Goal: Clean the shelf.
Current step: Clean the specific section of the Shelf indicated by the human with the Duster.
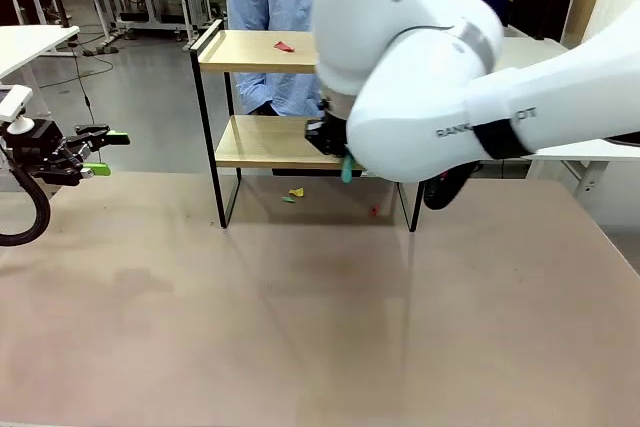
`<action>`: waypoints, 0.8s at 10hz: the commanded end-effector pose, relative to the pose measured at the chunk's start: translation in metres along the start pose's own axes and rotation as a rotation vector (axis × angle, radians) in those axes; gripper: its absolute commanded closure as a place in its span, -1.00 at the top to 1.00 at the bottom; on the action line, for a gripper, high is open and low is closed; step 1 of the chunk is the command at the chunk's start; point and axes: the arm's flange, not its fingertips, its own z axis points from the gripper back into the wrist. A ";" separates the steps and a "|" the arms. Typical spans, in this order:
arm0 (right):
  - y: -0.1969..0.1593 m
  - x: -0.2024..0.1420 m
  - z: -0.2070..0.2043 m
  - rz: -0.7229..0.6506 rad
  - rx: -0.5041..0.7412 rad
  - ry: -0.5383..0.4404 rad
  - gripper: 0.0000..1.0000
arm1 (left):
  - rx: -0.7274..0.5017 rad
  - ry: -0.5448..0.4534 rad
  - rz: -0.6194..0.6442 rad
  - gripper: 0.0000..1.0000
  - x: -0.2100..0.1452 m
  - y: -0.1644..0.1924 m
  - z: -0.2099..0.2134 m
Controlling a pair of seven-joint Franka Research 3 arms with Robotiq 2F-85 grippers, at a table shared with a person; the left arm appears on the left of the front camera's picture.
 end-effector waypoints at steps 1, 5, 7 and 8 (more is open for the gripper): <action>-0.041 -0.001 0.003 0.017 0.007 0.052 -0.74 | -0.004 0.000 -0.005 1.00 0.004 0.000 -0.001; -0.100 0.003 0.012 0.035 -0.068 0.063 -0.74 | -0.004 0.000 -0.005 1.00 0.004 0.000 -0.001; -0.109 0.002 0.023 0.063 -0.119 0.024 -0.74 | -0.004 0.000 -0.005 1.00 0.004 0.000 -0.001; -0.106 0.000 0.029 0.090 -0.128 0.000 -0.74 | -0.004 0.000 -0.005 1.00 0.004 0.000 -0.001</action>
